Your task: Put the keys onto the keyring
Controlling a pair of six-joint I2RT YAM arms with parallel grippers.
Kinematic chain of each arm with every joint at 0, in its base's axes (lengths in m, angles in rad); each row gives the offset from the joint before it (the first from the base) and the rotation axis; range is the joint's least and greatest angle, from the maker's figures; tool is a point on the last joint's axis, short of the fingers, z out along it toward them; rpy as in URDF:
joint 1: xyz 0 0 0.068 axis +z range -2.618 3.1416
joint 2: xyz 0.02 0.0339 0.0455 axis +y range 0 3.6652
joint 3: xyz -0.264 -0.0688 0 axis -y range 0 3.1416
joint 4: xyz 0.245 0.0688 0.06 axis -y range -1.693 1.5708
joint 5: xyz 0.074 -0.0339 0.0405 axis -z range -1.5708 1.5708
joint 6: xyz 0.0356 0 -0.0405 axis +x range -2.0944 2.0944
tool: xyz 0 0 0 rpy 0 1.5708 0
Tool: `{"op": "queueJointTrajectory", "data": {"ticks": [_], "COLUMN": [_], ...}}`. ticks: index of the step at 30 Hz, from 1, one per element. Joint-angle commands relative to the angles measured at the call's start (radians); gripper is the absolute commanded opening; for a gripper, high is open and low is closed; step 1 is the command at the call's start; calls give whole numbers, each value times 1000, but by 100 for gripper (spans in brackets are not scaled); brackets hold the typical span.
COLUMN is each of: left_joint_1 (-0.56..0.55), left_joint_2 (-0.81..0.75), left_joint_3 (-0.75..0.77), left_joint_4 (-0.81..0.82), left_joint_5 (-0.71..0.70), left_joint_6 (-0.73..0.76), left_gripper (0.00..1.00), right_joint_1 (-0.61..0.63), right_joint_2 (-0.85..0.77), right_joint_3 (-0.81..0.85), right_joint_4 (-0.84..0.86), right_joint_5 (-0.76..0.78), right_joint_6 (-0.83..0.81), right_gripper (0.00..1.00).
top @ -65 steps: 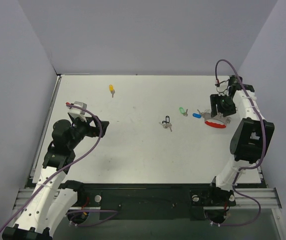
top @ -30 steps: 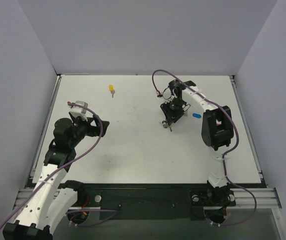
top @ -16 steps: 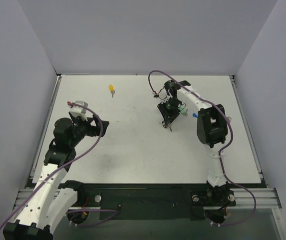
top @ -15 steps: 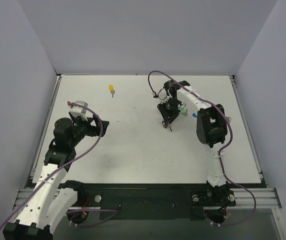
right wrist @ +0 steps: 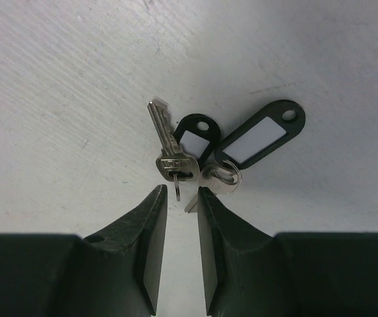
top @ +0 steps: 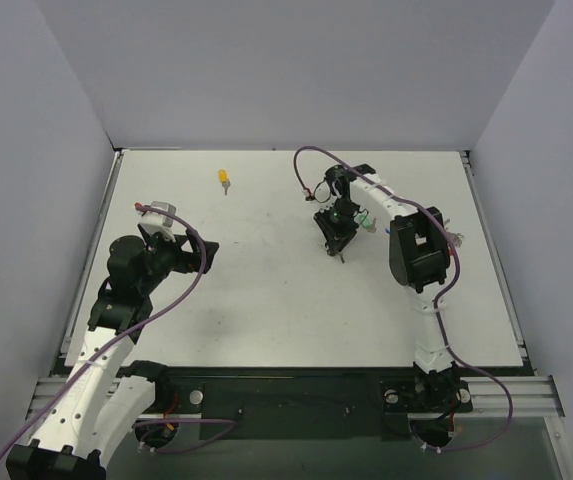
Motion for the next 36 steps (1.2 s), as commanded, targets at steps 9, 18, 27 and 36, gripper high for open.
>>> {"op": "queueJointTrajectory", "data": {"ticks": [9, 18, 27, 36], "left_joint_1": [4, 5, -27, -477], "left_joint_2": [-1, -2, -18, -70], "left_joint_3": [6, 3, -54, -169], "left_joint_4": [44, 49, 316, 599], "left_joint_5": [13, 33, 392, 184], "left_joint_6": [10, 10, -75, 39], "left_gripper": [98, 98, 87, 68], "right_joint_1": [17, 17, 36, 132], "right_joint_2": [23, -77, -472, -861], "right_joint_3": [21, -11, -279, -536], "right_joint_4": [-62, -82, -156, -228], "right_joint_5": [15, -23, -181, -407], "right_joint_6": [5, -51, -388, -781], "right_gripper": [7, 0, 0, 0]}}
